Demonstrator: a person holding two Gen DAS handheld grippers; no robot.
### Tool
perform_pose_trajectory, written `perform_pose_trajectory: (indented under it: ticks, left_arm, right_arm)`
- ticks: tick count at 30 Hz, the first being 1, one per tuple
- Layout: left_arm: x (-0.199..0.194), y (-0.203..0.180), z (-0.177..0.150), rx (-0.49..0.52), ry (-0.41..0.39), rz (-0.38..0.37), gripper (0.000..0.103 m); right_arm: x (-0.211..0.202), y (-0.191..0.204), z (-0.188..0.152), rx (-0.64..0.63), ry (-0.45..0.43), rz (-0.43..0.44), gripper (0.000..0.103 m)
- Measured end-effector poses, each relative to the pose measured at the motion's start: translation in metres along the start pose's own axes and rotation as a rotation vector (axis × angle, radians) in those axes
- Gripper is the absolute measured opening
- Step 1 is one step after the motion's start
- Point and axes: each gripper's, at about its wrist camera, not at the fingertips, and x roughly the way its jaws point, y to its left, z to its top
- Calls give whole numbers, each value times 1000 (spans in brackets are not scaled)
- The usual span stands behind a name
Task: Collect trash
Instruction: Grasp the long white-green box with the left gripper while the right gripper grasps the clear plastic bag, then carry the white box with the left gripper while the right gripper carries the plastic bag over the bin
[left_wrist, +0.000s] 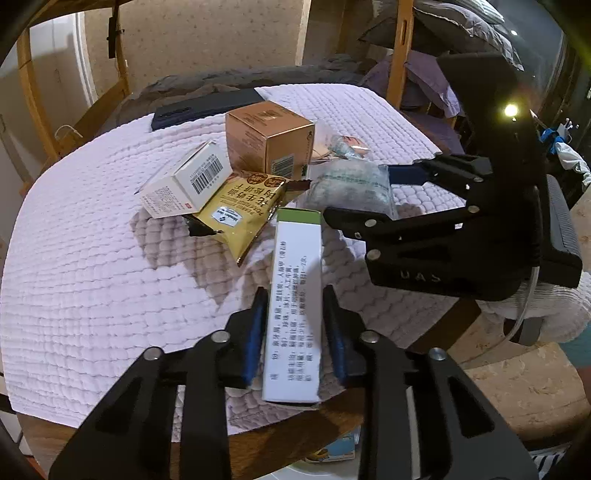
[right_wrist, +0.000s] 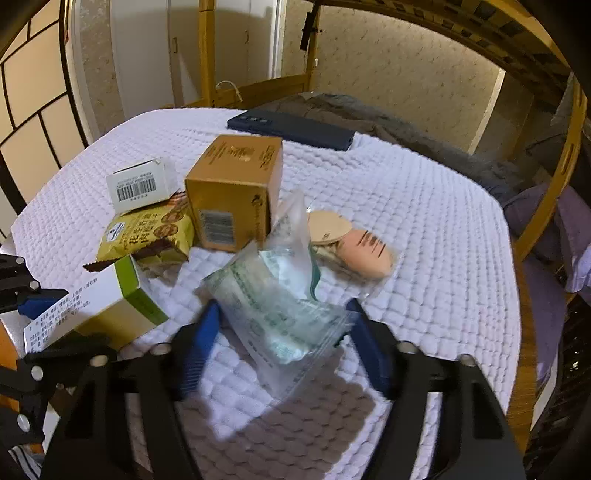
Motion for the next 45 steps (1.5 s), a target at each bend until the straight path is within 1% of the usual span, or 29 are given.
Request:
perform_pose_trajectory:
  ticks: [1, 2, 5, 14, 16, 22, 23, 24, 25, 29, 30, 31, 32, 33, 37, 45]
  left_arm:
    - [-2, -1, -1, 4, -3, 5, 31]
    - [-3, -1, -1, 6, -4, 7, 31]
    - [-8, 0, -4, 0, -1, 7, 31]
    - [-19, 2, -11, -12, 3, -18, 31]
    - [-20, 1, -12, -10, 4, -21, 29]
    - [-20, 1, -11, -5, 7, -28, 29]
    - [-19, 2, -10, -5, 9, -28, 30]
    - [-17, 2, -9, -9, 13, -26, 34]
    - [-14, 4, -7, -17, 17, -19, 44]
    - [-7, 3, 0, -6, 15, -11, 45]
    - [-7, 2, 1, -1, 16, -10, 44]
    - [-5, 1, 2, 5, 15, -7, 40]
    - [-4, 0, 4, 9, 19, -8, 33]
    - [-2, 0, 4, 10, 26, -11, 28]
    - [-4, 2, 1, -2, 31, -23, 27]
    - [-21, 1, -15, -4, 39, -40, 27]
  right_arm:
    - [0, -1, 0, 8, 0, 10, 59]
    - [-1, -2, 0, 17, -1, 20, 55]
    - [-8, -7, -4, 44, -5, 37, 52]
    - [-37, -7, -20, 92, -28, 55, 51]
    - [-41, -7, -24, 100, -28, 56, 52]
    - [-50, -2, -36, 115, -20, 53, 52]
    - [-52, -1, -38, 119, -17, 53, 52]
    - [-52, -1, -39, 122, -16, 53, 52]
    - [-54, 0, -41, 125, -16, 54, 52]
    - [-58, 4, -48, 136, -16, 53, 52]
    - [-60, 5, -50, 139, -17, 54, 52]
    - [-62, 7, -52, 141, -17, 55, 52]
    - [-63, 7, -53, 142, -17, 56, 52]
    - [-64, 8, -55, 146, -16, 57, 51]
    - [-71, 10, -62, 166, -16, 67, 51]
    - [-83, 19, -75, 188, -8, 97, 52]
